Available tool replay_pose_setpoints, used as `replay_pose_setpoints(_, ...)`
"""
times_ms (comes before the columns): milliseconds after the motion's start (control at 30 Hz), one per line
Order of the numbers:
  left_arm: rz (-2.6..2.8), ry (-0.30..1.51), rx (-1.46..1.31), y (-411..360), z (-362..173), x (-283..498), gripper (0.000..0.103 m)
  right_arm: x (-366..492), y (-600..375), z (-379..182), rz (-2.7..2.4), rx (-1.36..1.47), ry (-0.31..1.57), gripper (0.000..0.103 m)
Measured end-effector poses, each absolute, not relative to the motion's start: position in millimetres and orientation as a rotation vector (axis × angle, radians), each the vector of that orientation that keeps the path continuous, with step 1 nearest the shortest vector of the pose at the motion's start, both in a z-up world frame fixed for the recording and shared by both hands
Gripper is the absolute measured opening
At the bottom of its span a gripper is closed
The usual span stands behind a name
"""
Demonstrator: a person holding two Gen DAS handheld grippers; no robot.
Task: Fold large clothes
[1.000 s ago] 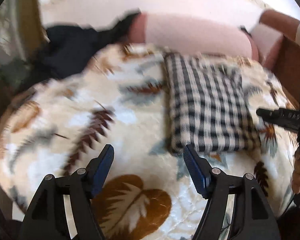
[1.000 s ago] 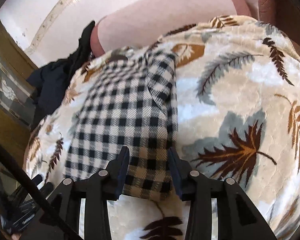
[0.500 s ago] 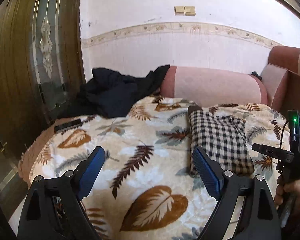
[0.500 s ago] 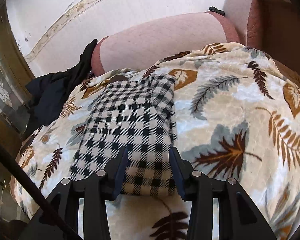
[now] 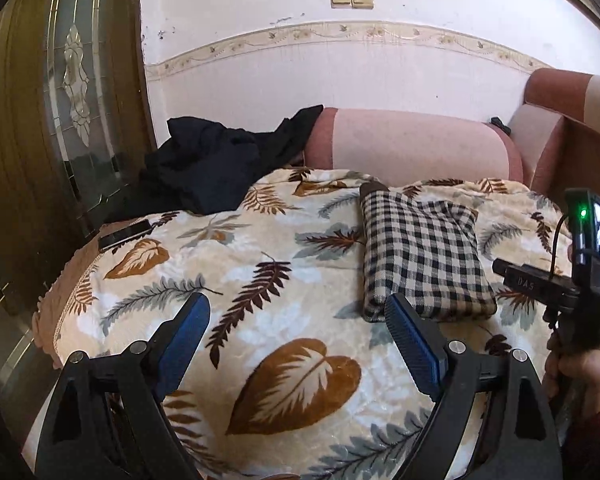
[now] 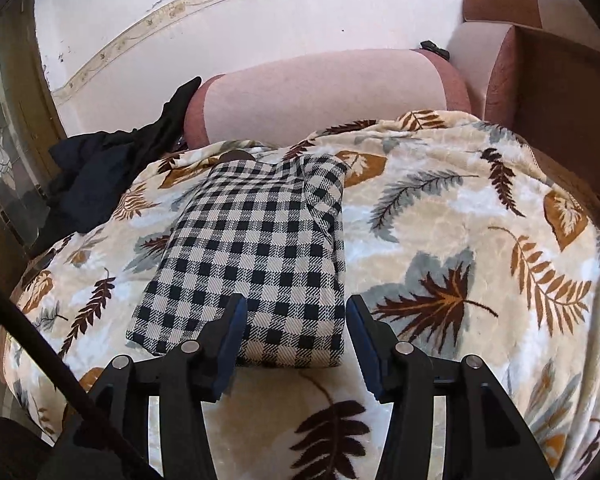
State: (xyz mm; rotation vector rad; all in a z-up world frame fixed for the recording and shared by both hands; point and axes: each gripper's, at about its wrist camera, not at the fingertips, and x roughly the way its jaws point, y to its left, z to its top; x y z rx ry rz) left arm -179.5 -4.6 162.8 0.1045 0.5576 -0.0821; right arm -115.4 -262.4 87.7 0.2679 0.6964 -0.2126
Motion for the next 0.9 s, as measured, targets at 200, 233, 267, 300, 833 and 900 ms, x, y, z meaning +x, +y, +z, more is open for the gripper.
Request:
replay_pose_setpoints(200,-0.101,0.592,0.095,-5.4,150.0,-169.9,0.088,-113.2,-258.2,84.0,-0.248,0.235,0.722,0.060)
replay_pose_setpoints(233,-0.107,0.587,0.083,-4.9,148.8,-168.5,0.088,-113.7,-258.7,84.9,-0.249,0.243,0.725,0.060)
replay_pose_setpoints(267,-0.113,0.581,0.072,-4.7,147.2,-166.8,0.088,-114.9,-259.3,85.2,-0.249,0.254,0.720,0.060)
replay_pose_setpoints(300,-0.122,0.577,0.068,-4.7,145.4,-164.6,0.088,-118.3,-259.3,87.7,-0.249,0.267,0.709,0.060)
replay_pose_setpoints(833,-0.179,0.589,0.170,-30.3,99.1,-65.3,0.088,-136.9,-258.4,56.2,-0.399,0.216,0.754,0.068)
replay_pose_setpoints(900,-0.175,0.604,0.175,-30.1,83.9,-65.3,0.088,-132.3,-257.3,52.8,-0.410,0.207,0.751,0.068)
